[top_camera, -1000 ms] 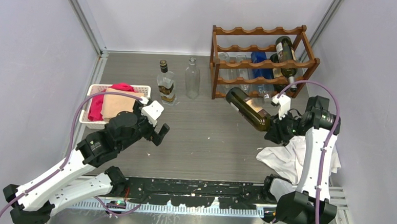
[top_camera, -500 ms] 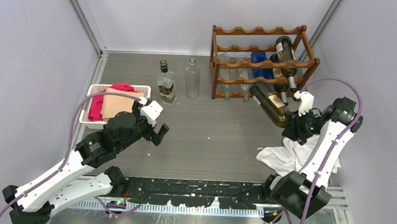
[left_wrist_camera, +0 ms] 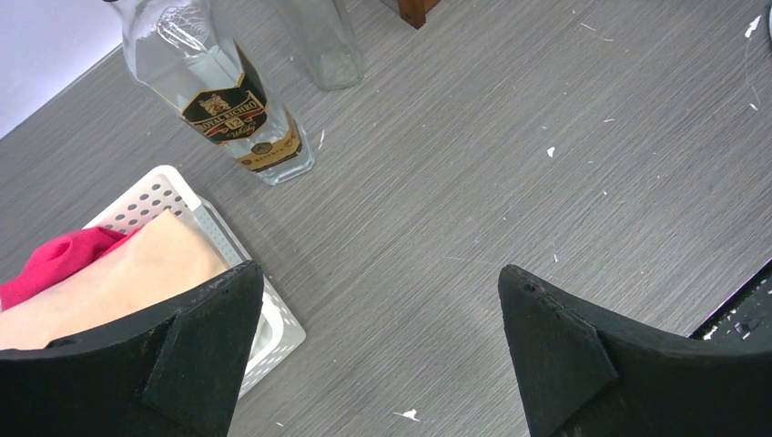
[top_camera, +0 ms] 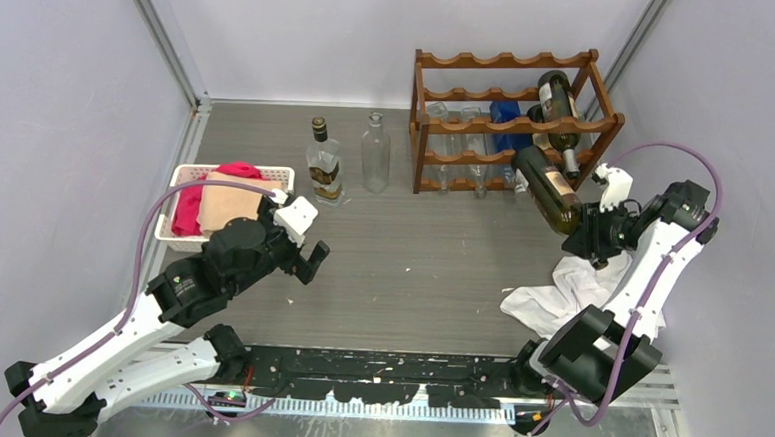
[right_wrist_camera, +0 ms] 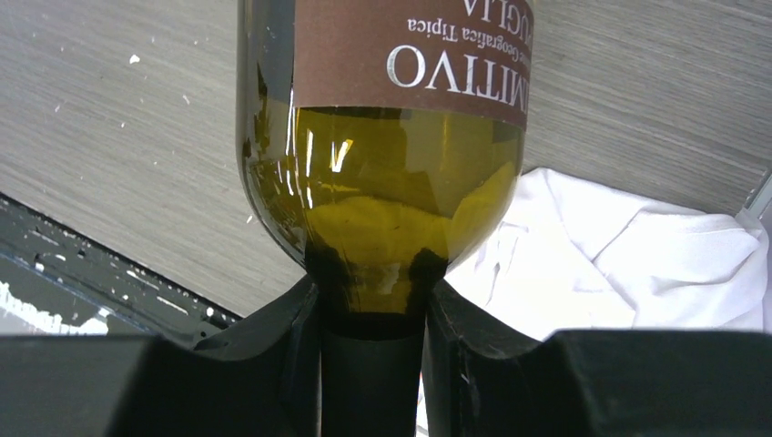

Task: Put the wine bottle on the wine rack
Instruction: Place the wine bottle in the wine rack.

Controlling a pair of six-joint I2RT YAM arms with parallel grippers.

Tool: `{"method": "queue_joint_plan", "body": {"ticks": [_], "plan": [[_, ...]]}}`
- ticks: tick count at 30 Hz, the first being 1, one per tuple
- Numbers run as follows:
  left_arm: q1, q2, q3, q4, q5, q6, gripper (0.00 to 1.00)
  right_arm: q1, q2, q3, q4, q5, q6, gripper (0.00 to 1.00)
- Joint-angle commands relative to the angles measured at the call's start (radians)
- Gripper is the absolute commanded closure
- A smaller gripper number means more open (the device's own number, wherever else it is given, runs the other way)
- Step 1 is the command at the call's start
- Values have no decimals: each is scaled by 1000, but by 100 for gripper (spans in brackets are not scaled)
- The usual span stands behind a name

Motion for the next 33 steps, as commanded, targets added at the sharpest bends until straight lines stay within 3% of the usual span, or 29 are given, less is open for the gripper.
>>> {"method": "queue_joint_plan", "body": {"ticks": [1, 16, 33], "plan": [[4, -15, 4, 49, -13, 19, 1, -2, 8, 56, 154, -120, 95, 99], [4, -21, 0, 52, -13, 22, 1, 11, 83, 44, 242, -138, 179, 99], [4, -21, -1, 54, -16, 27, 1, 134, 110, -26, 506, -67, 396, 99]]}}
